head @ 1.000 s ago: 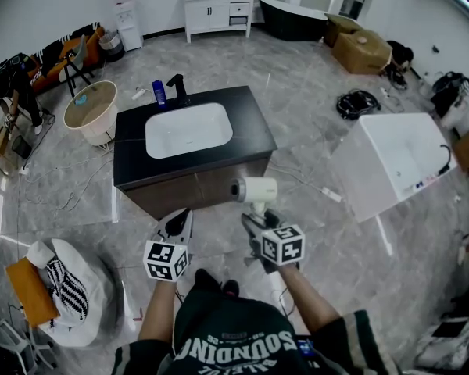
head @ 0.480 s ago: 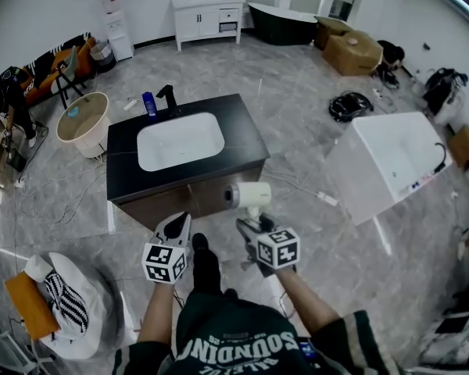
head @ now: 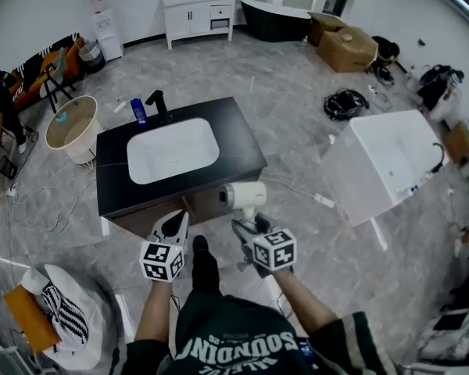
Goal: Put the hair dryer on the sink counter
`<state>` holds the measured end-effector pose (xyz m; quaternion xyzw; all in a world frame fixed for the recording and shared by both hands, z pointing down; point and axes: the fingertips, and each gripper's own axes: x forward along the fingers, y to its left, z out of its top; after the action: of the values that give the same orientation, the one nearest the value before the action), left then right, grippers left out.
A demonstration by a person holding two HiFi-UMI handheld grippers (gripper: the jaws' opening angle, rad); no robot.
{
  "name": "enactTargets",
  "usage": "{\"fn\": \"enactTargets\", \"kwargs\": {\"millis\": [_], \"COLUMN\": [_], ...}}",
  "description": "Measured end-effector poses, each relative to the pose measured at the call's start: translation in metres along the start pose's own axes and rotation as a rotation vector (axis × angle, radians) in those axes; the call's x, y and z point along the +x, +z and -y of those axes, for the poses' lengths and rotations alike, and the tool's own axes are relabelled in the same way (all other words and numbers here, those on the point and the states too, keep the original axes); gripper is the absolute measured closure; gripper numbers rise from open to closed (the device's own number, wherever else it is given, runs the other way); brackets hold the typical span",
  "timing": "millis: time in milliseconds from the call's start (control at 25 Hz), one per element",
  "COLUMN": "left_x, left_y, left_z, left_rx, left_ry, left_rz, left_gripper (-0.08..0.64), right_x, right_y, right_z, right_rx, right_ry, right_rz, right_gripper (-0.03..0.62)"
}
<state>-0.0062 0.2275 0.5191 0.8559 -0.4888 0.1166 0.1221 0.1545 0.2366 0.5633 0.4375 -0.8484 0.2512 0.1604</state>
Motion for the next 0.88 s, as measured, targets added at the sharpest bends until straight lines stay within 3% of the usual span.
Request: {"fn": "enactTargets", "kwargs": {"millis": [400, 880], "left_x": [0.083, 0.198], "left_y": [0.018, 0.073], "left_z": [-0.069, -0.189], "left_rx": [-0.009, -0.017], "left_ry": [-0.035, -0.104], "left_rz": [-0.026, -0.075], "left_gripper": [0.56, 0.56], "right_x": [0.08, 0.207], "right_y": [0.042, 0.139], "right_z": [0.04, 0.076], "right_rx": [0.022, 0.081], "right_ry": [-0.032, -0.068], "right_rz": [-0.028, -0.046], "right_gripper": [0.375, 0.376]}}
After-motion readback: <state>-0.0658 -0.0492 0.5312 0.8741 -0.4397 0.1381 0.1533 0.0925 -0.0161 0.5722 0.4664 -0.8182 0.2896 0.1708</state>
